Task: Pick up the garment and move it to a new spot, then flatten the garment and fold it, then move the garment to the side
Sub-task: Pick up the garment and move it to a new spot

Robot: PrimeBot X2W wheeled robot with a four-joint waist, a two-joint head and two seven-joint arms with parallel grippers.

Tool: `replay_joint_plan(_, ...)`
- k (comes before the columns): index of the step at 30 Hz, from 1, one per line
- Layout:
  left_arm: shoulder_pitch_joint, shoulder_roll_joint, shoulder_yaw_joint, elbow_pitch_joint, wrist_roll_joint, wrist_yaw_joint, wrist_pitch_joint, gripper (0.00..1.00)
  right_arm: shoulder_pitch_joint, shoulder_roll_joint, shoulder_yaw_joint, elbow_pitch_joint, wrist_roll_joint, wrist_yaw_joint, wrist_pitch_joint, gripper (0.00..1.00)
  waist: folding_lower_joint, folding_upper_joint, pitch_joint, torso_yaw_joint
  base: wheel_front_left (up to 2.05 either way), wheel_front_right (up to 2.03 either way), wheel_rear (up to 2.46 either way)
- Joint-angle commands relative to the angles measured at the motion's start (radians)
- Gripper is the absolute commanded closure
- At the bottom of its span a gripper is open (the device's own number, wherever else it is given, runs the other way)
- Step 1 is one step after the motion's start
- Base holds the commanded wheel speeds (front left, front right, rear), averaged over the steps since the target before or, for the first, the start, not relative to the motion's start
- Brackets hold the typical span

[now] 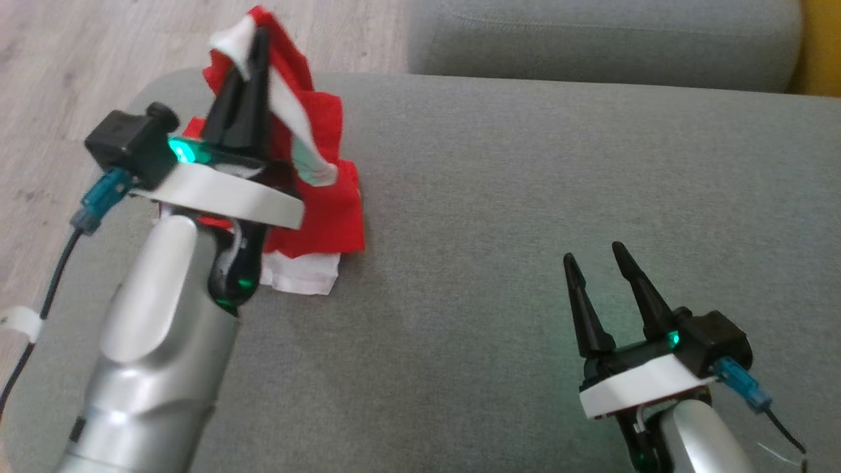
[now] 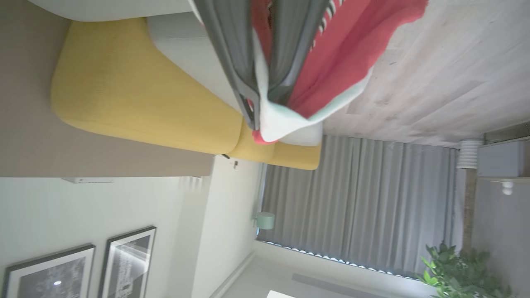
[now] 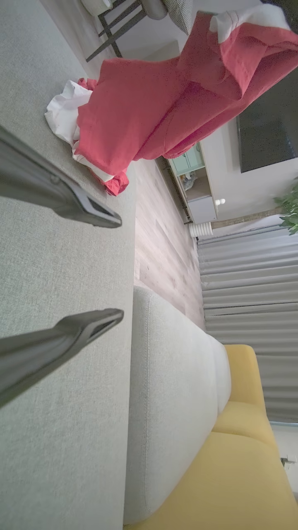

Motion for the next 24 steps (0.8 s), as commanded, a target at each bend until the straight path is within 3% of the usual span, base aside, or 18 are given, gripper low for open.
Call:
replay_joint_plan(1, -0.014, 0.014, 0.007, -0.093, -0.005, 0.006, 0.021, 1.0, -0.005, -0.004, 0.011, -0.04, 0.011, 0.008, -0.011, 0.0, 0.0002, 0.0, -0.006, -0.014, 0.0, 0.0, 0.0)
replay_joint_plan(11, -0.066, -0.078, -0.105, -0.216, 0.015, 0.025, 0.075, 1.0, -0.008, -0.004, -0.044, -0.057, 0.039, 0.008, -0.011, 0.0, 0.0002, 0.0, 0.01, -0.086, 0.0, 0.0, 0.0)
replay_joint_plan(20, -0.192, -0.119, -0.216, -0.085, 0.004, 0.057, 0.024, 1.0, -0.034, -0.004, -0.012, -0.07, 0.049, 0.008, -0.011, 0.0, 0.0002, 0.0, 0.053, -0.262, 0.0, 0.0, 0.0)
replay_joint_plan(24, -0.25, -0.121, -0.288, -0.033, -0.055, 0.081, -0.022, 1.0, -0.048, -0.004, -0.011, -0.074, 0.055, 0.008, -0.011, 0.0, 0.0002, 0.0, 0.08, -0.348, 0.0, 0.0, 0.0)
